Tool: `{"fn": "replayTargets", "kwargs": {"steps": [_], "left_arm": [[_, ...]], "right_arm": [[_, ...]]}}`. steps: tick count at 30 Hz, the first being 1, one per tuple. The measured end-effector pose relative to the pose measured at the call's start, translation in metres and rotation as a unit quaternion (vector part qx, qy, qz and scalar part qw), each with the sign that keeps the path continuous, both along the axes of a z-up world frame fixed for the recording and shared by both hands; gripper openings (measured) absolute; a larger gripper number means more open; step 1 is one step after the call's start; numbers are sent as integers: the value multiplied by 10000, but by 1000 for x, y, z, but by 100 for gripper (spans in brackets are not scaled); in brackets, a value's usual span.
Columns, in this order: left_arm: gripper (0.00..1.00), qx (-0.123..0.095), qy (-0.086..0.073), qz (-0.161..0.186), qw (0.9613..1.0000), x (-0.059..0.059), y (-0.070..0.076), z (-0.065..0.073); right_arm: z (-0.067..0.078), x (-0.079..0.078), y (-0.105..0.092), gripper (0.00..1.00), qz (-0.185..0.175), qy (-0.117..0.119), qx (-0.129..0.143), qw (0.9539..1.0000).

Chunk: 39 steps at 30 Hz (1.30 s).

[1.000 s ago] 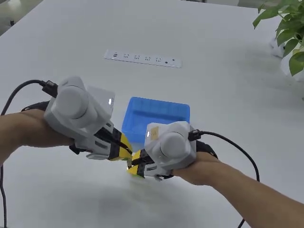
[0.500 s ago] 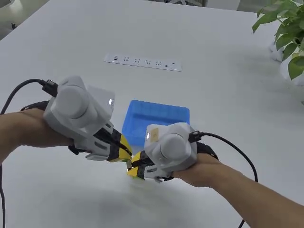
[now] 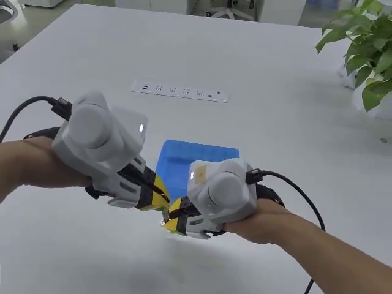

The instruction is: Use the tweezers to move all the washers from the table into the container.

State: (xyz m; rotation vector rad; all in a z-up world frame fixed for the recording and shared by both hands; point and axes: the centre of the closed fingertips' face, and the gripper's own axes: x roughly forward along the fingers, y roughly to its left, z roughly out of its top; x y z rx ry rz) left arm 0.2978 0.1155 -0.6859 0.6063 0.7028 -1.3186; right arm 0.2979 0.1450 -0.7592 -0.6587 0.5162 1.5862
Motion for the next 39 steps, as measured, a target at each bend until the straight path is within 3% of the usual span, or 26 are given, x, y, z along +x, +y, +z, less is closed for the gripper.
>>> {"fn": "replayTargets", "kwargs": {"steps": [11, 22, 31, 39], "left_arm": [[6, -78, -113, -109, 9998, 13, -10, 19], [6, -127, -307, -199, 9992, 39, -15, 33], [6, -188, -355, -231, 9989, 59, -20, 36], [6, -222, -356, -234, 9988, 77, -22, 29]], "right_arm": [[19, 17, -9, 9, -123, -129, 45, 9998], [34, 44, -15, 9, -273, -302, 59, 9992], [37, 65, -19, 9, -419, -335, 76, 9985], [31, 84, -23, 9, -519, -321, 70, 9981]]}}
